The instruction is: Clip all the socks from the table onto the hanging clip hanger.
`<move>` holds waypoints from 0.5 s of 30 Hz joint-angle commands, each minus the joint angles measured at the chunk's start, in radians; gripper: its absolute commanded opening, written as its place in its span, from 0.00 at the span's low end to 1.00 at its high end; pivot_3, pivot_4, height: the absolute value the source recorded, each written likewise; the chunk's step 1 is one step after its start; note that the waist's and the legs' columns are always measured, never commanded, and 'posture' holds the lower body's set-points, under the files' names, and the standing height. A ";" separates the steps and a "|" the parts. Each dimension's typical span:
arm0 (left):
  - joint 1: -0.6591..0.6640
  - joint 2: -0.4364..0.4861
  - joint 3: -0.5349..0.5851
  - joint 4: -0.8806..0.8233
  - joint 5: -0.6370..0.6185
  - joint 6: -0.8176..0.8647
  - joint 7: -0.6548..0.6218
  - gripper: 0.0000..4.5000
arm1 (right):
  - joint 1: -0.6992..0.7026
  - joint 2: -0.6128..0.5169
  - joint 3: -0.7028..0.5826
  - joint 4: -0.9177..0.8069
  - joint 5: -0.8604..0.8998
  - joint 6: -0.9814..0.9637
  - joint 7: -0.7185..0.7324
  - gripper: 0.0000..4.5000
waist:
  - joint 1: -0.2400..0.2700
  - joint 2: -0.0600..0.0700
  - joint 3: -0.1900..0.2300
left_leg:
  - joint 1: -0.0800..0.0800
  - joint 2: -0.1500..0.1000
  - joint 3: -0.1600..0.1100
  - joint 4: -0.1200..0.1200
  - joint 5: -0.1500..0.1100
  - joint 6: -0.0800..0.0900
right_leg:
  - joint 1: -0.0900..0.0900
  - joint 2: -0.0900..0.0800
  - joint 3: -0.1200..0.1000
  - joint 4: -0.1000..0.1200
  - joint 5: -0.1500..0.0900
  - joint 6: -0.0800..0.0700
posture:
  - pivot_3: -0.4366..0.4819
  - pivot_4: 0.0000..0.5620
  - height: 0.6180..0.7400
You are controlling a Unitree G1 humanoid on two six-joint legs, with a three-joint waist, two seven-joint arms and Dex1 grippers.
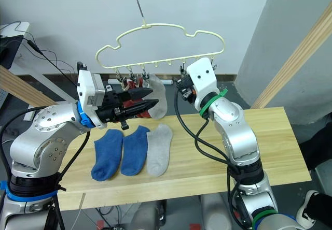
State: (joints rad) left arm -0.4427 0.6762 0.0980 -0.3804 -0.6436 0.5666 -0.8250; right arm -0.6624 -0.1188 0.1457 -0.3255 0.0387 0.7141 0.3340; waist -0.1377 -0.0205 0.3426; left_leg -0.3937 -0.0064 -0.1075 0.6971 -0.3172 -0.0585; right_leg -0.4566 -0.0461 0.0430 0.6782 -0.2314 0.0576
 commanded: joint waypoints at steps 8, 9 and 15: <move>0.008 -0.001 0.004 -0.032 0.002 -0.012 0.010 0.39 | -0.052 0.012 0.024 0.021 0.025 -0.069 0.007 0.49 | 0.000 0.000 0.000 | 0.000 0.000 0.000 0.000 0.000 0.000 | 0.000 0.000 0.000 0.000 0.000 0.000 | 0.31 0.54 1.00; 0.008 -0.001 0.003 -0.032 0.003 -0.012 0.011 0.39 | -0.054 0.012 0.024 0.026 0.026 -0.073 0.006 0.49 | 0.000 0.000 0.000 | 0.000 0.000 0.000 0.000 0.000 0.000 | 0.000 0.000 0.000 0.000 0.000 0.000 | 0.31 0.54 1.00; 0.011 -0.004 0.002 -0.029 0.009 -0.015 0.011 0.39 | -0.065 0.020 0.023 0.052 0.029 -0.099 0.000 0.49 | 0.000 0.000 0.000 | 0.000 0.000 0.000 0.000 0.000 0.000 | 0.000 0.000 0.000 0.000 0.000 0.000 | 0.31 0.54 1.00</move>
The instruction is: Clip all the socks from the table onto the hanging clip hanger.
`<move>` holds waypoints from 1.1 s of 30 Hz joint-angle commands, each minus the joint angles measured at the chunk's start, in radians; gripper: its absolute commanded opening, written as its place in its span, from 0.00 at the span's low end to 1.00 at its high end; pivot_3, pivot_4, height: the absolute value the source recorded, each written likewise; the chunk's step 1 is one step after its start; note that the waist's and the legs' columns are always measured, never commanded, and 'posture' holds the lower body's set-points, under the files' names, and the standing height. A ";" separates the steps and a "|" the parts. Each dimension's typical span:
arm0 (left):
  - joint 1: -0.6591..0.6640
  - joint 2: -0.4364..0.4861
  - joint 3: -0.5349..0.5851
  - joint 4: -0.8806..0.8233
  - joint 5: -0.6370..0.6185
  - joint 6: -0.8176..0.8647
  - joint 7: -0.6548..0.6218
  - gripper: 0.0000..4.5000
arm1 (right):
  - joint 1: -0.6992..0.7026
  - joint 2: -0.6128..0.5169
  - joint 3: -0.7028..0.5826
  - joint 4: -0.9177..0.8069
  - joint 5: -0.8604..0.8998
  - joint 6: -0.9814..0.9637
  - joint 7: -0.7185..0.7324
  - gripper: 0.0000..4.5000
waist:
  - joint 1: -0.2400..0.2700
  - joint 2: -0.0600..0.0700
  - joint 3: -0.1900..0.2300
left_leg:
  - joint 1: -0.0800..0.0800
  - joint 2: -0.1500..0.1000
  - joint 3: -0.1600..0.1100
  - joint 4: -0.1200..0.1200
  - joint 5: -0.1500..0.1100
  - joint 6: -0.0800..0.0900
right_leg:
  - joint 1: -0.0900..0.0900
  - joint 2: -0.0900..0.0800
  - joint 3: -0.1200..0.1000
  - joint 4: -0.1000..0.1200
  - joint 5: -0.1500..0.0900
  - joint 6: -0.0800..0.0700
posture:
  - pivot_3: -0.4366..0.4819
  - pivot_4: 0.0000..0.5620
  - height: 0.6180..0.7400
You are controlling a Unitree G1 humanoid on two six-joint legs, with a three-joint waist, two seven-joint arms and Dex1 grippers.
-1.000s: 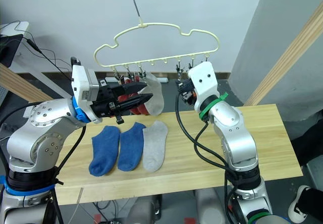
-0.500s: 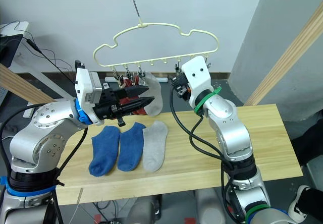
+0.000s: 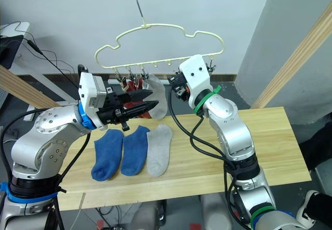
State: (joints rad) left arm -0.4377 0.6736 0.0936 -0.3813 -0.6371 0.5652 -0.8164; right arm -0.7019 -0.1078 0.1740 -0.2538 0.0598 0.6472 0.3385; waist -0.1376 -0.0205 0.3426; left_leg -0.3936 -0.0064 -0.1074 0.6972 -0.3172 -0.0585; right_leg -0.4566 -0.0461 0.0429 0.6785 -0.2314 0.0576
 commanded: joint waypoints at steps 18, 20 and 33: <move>0.019 -0.011 0.005 -0.025 0.020 -0.020 0.005 0.39 | -0.046 0.044 -0.037 0.024 0.027 -0.052 -0.031 0.49 | 0.000 0.000 0.000 | 0.000 0.000 0.000 0.000 0.000 0.000 | 0.000 0.000 0.000 0.000 0.000 0.000 | 0.32 0.54 1.00; 0.022 -0.012 0.005 -0.027 0.023 -0.021 0.006 0.39 | -0.046 0.045 -0.038 0.025 0.027 -0.054 -0.032 0.49 | 0.000 0.000 0.000 | 0.000 0.000 0.000 0.000 0.000 0.000 | 0.000 0.000 0.000 0.000 0.000 0.000 | 0.32 0.54 1.00; 0.116 -0.038 -0.031 -0.052 0.082 -0.053 0.038 0.39 | -0.053 0.058 -0.057 0.038 0.041 -0.058 -0.042 0.02 | 0.000 0.000 0.000 | 0.000 0.000 0.000 0.000 0.000 0.000 | 0.000 0.000 0.000 0.000 0.000 0.000 | 0.32 0.54 1.00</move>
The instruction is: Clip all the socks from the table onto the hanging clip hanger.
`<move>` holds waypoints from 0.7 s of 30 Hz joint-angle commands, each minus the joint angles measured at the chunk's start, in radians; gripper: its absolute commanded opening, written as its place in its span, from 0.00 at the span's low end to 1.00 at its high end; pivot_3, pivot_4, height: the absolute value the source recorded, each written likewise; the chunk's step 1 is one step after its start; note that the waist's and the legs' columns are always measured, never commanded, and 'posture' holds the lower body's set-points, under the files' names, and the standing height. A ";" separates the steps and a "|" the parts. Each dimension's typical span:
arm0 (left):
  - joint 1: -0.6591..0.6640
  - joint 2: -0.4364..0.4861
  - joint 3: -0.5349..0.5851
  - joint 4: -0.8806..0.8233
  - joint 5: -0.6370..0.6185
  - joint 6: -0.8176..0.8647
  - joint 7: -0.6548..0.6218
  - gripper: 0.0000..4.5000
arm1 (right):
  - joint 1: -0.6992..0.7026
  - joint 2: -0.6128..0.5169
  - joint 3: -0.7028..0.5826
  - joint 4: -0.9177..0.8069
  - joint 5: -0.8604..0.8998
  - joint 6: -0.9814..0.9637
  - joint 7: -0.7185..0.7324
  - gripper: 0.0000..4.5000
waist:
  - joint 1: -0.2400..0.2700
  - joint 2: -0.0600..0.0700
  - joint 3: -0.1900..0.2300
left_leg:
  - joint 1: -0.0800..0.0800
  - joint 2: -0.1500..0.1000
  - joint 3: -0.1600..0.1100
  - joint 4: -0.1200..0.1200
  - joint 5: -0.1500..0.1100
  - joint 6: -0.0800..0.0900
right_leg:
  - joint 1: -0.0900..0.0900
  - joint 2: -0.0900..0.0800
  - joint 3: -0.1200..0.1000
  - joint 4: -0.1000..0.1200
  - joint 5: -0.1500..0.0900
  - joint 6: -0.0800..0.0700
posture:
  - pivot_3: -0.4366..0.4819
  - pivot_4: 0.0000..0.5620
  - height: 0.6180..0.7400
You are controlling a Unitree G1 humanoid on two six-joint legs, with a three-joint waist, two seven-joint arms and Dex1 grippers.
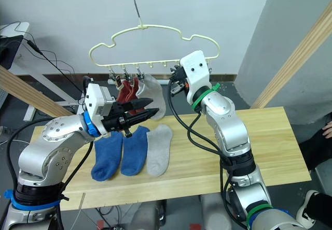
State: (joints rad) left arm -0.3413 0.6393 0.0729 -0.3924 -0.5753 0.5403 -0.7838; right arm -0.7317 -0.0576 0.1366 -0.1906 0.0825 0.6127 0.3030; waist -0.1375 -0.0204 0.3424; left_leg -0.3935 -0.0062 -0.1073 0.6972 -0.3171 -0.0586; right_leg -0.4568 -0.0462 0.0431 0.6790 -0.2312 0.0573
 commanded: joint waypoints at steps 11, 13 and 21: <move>0.178 -0.204 -0.158 0.172 0.297 -0.210 0.203 0.84 | -0.026 0.006 -0.019 -0.028 0.031 -0.011 -0.011 0.02 | 0.000 0.000 0.000 | 0.000 0.000 0.000 0.000 0.000 0.000 | 0.000 -0.001 0.000 0.000 0.000 0.000 | 0.31 0.55 1.00; 0.191 -0.239 -0.174 0.224 0.345 -0.241 0.244 0.98 | -0.023 0.006 -0.016 -0.032 0.031 -0.007 -0.010 0.02 | 0.000 0.000 0.000 | 0.000 0.000 0.000 0.000 0.000 0.000 | 0.000 -0.001 0.000 0.000 0.000 0.000 | 0.29 0.55 1.00; 0.137 -0.374 -0.132 0.468 0.419 -0.313 0.401 1.00 | -0.011 -0.001 -0.012 -0.050 0.032 0.007 -0.006 0.02 | -0.001 0.000 0.000 | 0.001 0.000 0.001 0.000 0.000 0.000 | 0.000 -0.001 -0.001 0.001 0.001 -0.001 | 0.28 0.56 1.00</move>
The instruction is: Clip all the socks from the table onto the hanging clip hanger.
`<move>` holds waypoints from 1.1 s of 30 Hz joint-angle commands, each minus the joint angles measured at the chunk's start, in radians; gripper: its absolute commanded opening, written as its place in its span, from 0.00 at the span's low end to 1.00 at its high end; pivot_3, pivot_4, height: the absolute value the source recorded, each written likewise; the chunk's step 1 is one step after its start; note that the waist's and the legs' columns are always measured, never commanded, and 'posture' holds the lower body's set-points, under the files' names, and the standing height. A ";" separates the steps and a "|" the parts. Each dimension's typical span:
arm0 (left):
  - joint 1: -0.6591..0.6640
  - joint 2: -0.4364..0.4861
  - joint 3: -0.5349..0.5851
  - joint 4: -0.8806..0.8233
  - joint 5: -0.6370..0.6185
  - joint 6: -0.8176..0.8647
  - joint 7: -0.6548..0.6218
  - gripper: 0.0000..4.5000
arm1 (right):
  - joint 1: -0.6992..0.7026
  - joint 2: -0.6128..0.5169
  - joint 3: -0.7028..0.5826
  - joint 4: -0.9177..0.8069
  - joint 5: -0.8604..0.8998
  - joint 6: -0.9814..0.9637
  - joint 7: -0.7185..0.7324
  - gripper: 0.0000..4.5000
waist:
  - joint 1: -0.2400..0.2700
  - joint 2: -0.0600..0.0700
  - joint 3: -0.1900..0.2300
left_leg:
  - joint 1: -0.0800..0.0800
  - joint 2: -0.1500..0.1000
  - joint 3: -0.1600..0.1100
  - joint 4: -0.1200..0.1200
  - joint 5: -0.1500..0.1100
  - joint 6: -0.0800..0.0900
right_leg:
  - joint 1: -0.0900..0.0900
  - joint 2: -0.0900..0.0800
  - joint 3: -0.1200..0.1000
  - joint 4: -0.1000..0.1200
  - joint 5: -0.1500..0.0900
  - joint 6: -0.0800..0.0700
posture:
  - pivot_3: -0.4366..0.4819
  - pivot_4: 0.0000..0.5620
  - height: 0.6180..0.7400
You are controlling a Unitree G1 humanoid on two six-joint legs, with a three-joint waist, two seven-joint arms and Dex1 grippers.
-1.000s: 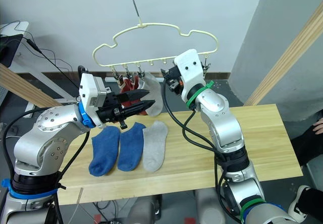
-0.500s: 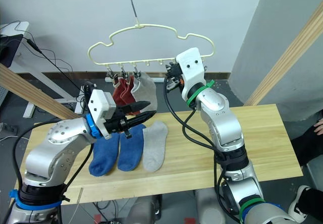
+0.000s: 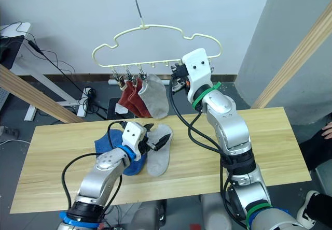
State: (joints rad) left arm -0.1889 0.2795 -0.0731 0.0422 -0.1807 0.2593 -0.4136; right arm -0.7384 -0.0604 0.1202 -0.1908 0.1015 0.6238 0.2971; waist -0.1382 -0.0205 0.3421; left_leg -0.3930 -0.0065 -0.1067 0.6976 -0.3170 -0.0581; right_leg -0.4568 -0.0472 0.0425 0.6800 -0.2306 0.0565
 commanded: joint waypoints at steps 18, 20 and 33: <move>-0.051 0.019 -0.090 0.148 0.207 -0.041 0.014 0.48 | -0.001 0.014 0.009 -0.053 0.018 0.006 -0.006 0.02 | -0.001 0.000 0.000 | 0.001 0.000 0.000 0.000 0.000 0.000 | 0.000 0.000 0.000 0.000 0.000 0.000 | 0.27 0.58 1.00; -0.051 0.018 -0.087 0.148 0.213 -0.043 0.015 0.35 | -0.001 0.015 0.009 -0.051 0.018 0.005 -0.006 0.02 | -0.001 0.000 0.000 | 0.001 0.000 0.000 0.000 0.000 0.000 | 0.000 0.000 0.000 0.000 0.000 0.000 | 0.27 0.58 1.00; -0.083 0.029 -0.105 0.132 0.286 -0.268 0.026 0.00 | -0.001 0.017 0.009 -0.056 0.017 0.008 -0.014 0.02 | -0.001 0.000 0.000 | 0.000 0.000 0.000 0.000 0.000 0.000 | 0.000 0.000 0.000 0.000 0.001 0.000 | 0.27 0.58 1.00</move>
State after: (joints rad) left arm -0.2559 0.3032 -0.1604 0.2036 0.0867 0.0649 -0.3855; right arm -0.7369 -0.0507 0.1311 -0.1932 0.1024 0.6398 0.2835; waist -0.1394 -0.0205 0.3420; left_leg -0.3925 -0.0064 -0.1065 0.6974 -0.3168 -0.0577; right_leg -0.4566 -0.0476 0.0423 0.6796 -0.2300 0.0560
